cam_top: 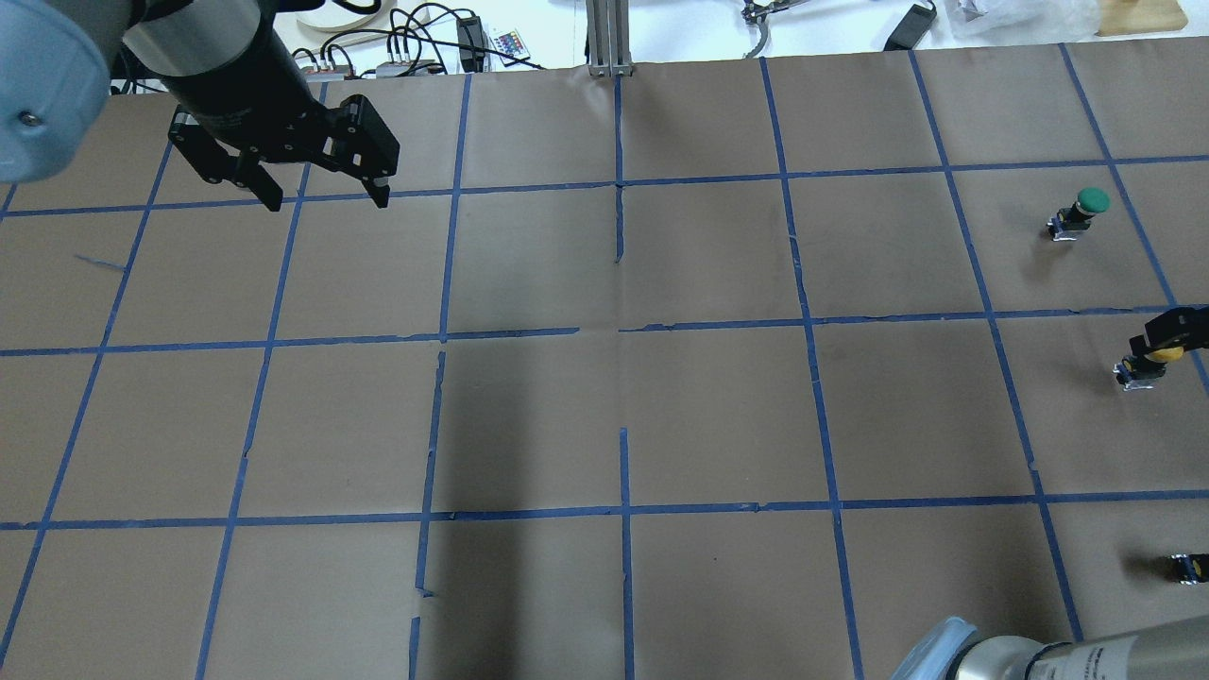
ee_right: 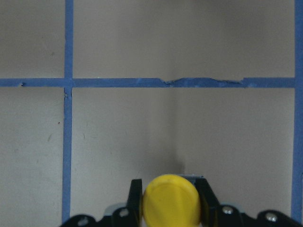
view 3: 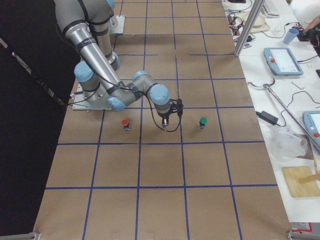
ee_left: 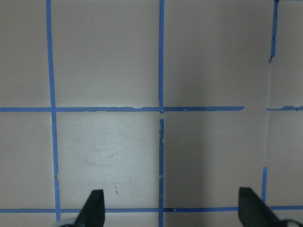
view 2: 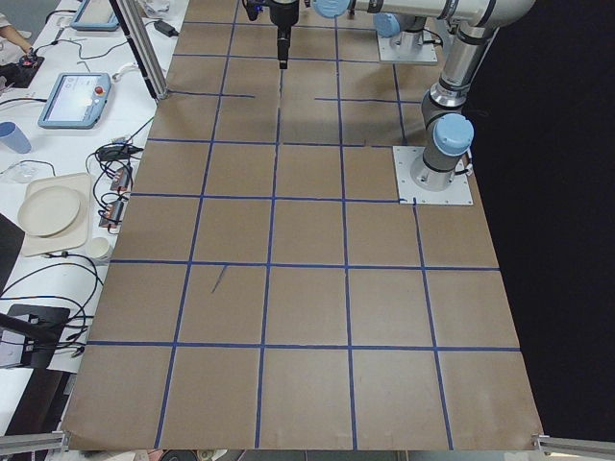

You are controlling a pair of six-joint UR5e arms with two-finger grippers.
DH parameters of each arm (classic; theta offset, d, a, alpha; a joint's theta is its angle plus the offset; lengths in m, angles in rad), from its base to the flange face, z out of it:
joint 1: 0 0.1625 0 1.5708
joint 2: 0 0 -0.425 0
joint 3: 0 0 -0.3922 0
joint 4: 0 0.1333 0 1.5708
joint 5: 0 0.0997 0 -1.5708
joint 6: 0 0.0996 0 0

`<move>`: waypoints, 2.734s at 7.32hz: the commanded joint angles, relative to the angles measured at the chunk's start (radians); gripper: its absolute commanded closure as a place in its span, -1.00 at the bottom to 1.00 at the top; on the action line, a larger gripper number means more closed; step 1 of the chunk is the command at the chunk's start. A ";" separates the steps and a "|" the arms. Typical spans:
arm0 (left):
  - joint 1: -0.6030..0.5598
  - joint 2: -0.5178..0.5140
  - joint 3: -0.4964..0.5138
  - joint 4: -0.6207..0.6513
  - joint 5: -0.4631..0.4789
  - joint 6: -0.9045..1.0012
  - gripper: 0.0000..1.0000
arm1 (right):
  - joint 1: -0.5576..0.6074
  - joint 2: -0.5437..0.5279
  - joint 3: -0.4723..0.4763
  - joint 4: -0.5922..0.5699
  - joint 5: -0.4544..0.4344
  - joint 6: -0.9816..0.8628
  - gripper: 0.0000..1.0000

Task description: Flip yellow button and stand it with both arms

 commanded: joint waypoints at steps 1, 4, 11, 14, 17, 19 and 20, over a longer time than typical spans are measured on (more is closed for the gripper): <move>-0.023 -0.013 0.051 -0.045 0.001 -0.004 -0.99 | -0.030 0.006 0.007 0.006 0.045 -0.042 0.85; -0.023 -0.021 0.068 -0.059 0.000 -0.004 -0.99 | -0.035 -0.002 0.033 0.010 0.049 -0.042 0.82; -0.023 -0.021 0.067 -0.054 -0.013 -0.007 -0.99 | -0.037 -0.001 0.031 0.001 0.037 -0.043 -0.25; -0.023 -0.021 0.067 -0.054 -0.014 -0.007 -0.99 | -0.028 -0.064 0.007 0.019 -0.028 -0.040 -0.98; -0.015 -0.017 0.064 -0.048 -0.001 -0.005 -0.99 | 0.053 -0.236 -0.033 0.220 -0.088 0.109 -0.99; 0.064 -0.014 0.042 -0.054 -0.022 0.007 -0.99 | 0.266 -0.286 -0.163 0.414 -0.182 0.415 -0.99; 0.068 -0.017 0.044 -0.053 -0.010 0.007 -0.99 | 0.382 -0.287 -0.247 0.518 -0.203 0.599 -0.99</move>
